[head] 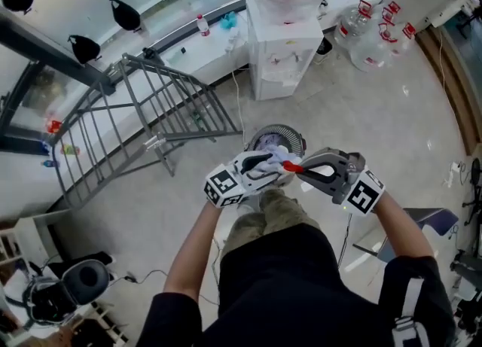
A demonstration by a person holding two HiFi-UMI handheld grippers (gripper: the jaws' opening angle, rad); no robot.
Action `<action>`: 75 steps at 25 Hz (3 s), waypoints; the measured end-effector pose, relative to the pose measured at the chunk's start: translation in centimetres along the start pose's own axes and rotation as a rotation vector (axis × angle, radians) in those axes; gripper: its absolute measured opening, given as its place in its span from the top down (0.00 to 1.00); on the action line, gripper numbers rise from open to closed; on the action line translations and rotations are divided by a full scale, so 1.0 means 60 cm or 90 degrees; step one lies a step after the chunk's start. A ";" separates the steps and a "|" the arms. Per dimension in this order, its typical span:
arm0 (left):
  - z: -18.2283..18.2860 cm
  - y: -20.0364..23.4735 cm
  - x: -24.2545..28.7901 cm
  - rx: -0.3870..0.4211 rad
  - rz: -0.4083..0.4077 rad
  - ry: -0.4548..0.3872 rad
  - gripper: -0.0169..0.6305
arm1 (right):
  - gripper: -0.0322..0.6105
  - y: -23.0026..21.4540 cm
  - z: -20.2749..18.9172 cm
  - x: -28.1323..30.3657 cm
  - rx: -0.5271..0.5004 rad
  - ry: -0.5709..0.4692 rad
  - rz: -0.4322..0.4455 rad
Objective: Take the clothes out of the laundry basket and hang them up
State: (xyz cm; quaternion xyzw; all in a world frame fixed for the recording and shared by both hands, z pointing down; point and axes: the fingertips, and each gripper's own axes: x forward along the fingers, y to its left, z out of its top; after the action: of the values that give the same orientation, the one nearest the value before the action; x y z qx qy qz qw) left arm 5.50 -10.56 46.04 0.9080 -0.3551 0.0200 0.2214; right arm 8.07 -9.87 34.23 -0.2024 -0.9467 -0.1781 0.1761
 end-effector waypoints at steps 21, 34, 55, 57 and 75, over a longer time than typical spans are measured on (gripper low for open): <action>0.028 -0.062 -0.202 -0.021 0.250 -0.109 0.95 | 0.94 0.006 0.078 0.076 0.061 -0.066 -0.073; 0.181 -0.089 -0.477 0.086 0.522 -0.297 0.95 | 0.94 0.066 0.184 0.223 0.107 -0.176 -0.063; 0.264 -0.169 -0.687 0.157 0.642 -0.392 0.95 | 0.61 0.097 0.231 0.401 0.186 -0.208 0.053; 0.268 -0.181 -0.699 0.159 0.647 -0.402 0.95 | 0.58 0.090 0.238 0.432 0.236 -0.212 0.090; 0.188 -0.306 -0.874 0.187 0.885 -0.379 0.95 | 0.93 0.133 0.366 0.470 0.322 -0.297 0.185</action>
State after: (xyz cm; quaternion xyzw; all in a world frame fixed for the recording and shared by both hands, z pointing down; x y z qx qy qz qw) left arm -23.02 30.01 18.59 0.4632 -0.8825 -0.0435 -0.0695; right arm -18.27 14.95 28.60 -0.3197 -0.9369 0.1395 0.0232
